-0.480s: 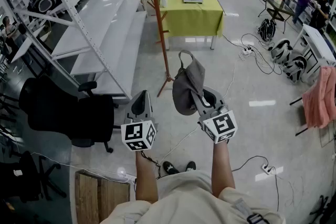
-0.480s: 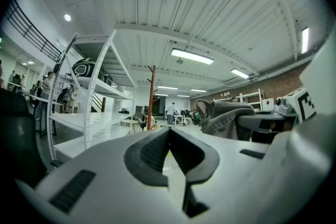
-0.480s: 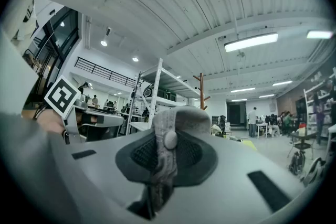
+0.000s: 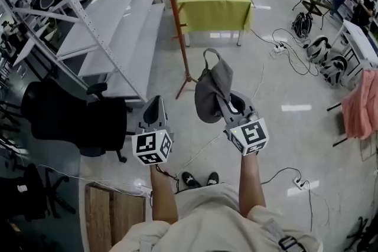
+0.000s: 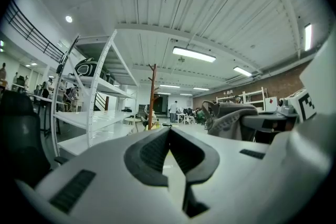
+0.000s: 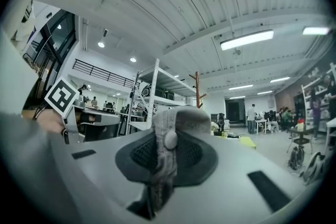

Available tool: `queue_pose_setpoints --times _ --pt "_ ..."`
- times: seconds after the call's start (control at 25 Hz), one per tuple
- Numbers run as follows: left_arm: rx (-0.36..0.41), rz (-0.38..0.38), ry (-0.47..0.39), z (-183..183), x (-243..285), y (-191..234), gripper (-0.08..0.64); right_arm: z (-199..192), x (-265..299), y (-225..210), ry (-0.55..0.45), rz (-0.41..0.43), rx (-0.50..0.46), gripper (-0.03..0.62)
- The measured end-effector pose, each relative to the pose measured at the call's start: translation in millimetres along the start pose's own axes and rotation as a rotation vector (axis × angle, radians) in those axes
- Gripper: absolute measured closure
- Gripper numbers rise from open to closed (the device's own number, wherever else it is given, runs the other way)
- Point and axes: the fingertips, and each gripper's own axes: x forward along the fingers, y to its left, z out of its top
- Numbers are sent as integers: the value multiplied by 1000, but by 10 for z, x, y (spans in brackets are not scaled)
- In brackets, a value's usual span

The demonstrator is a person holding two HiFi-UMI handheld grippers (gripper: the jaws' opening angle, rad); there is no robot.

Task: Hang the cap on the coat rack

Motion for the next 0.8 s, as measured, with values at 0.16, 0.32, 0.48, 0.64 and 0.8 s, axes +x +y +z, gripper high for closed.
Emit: queue_pose_setpoints --times 0.16,0.32,0.48,0.64,0.8 --pt "-16 17 7 -31 31 -97 552 -37 -151 -187 8 -8 23 554" --pt "-22 14 11 -62 86 -207 552 -85 -263 -342 17 -26 31 554" --pt "-20 7 10 -64 197 -295 552 -137 -314 -471 20 -37 40 554" --pt "-19 -13 -2 -62 364 -328 552 -132 -261 -569 10 -50 25 554" --pt "-19 -28 -29 -32 617 -264 552 -154 -129 -645 -8 -61 11 554"
